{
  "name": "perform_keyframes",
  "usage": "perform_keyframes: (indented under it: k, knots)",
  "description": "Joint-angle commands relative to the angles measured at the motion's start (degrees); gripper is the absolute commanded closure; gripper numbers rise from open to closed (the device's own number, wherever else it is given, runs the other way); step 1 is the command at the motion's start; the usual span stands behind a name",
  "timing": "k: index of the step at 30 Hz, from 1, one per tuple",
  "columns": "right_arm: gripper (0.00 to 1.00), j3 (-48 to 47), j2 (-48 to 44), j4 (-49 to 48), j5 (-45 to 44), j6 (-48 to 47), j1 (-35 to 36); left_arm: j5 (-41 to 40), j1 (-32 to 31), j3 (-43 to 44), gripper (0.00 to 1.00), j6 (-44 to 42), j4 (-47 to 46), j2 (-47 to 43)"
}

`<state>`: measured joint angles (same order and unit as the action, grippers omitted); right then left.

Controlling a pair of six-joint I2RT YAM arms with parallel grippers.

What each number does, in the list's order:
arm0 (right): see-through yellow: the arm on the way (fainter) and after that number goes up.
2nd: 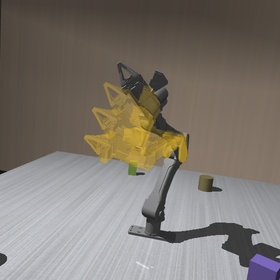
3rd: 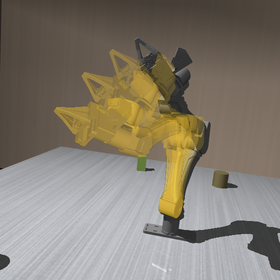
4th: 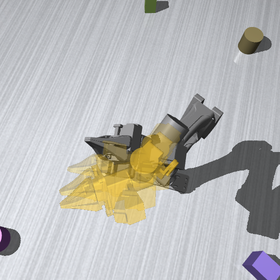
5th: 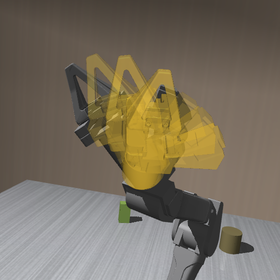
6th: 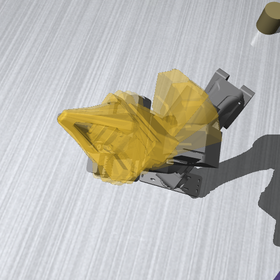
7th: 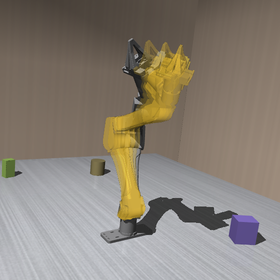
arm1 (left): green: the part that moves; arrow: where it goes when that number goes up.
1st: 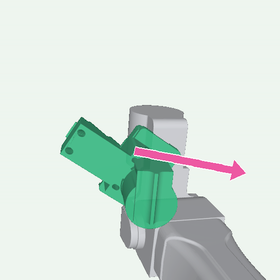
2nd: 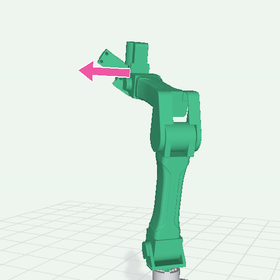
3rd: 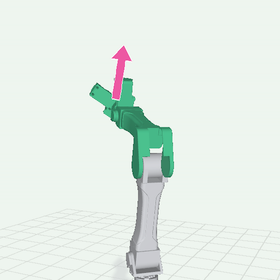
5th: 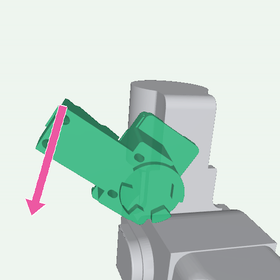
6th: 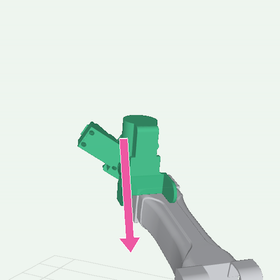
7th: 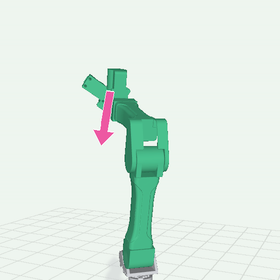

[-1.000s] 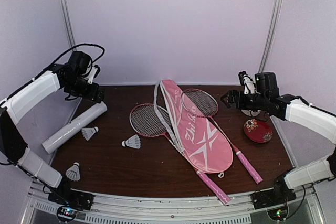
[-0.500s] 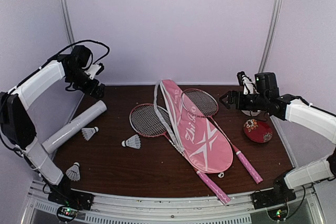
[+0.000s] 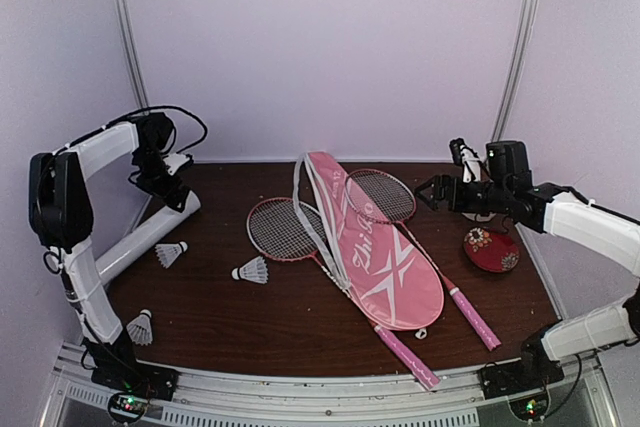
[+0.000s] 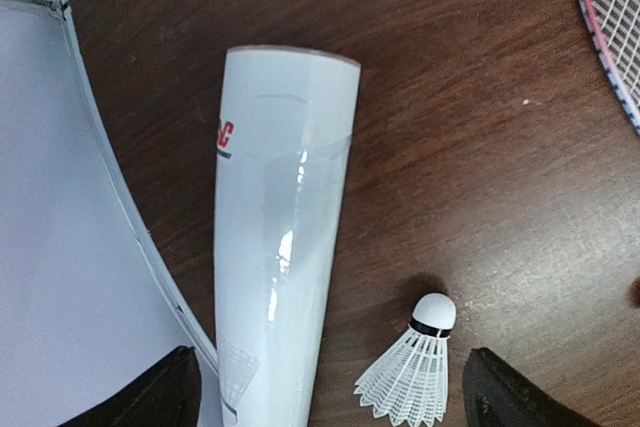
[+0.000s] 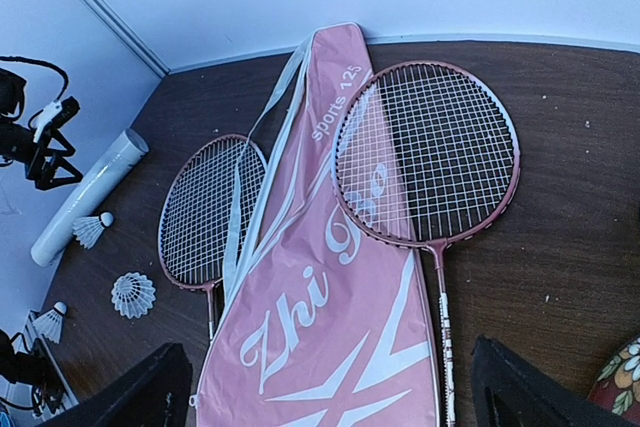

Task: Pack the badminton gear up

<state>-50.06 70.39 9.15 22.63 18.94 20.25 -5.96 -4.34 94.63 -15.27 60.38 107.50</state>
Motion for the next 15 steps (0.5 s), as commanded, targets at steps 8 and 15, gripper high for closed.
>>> perform_keyframes:
  k: [8,15]
  knots:
    - [0.00,2.99,-1.95,-3.78,2.64,2.77,0.28,-2.45,3.19,2.45,0.06,-3.23,-1.67,7.68]
    - [0.00,2.97,-0.90,-4.45,3.64,3.50,0.39,-2.25,3.45,5.04,0.08,-4.36,-3.27,12.77]
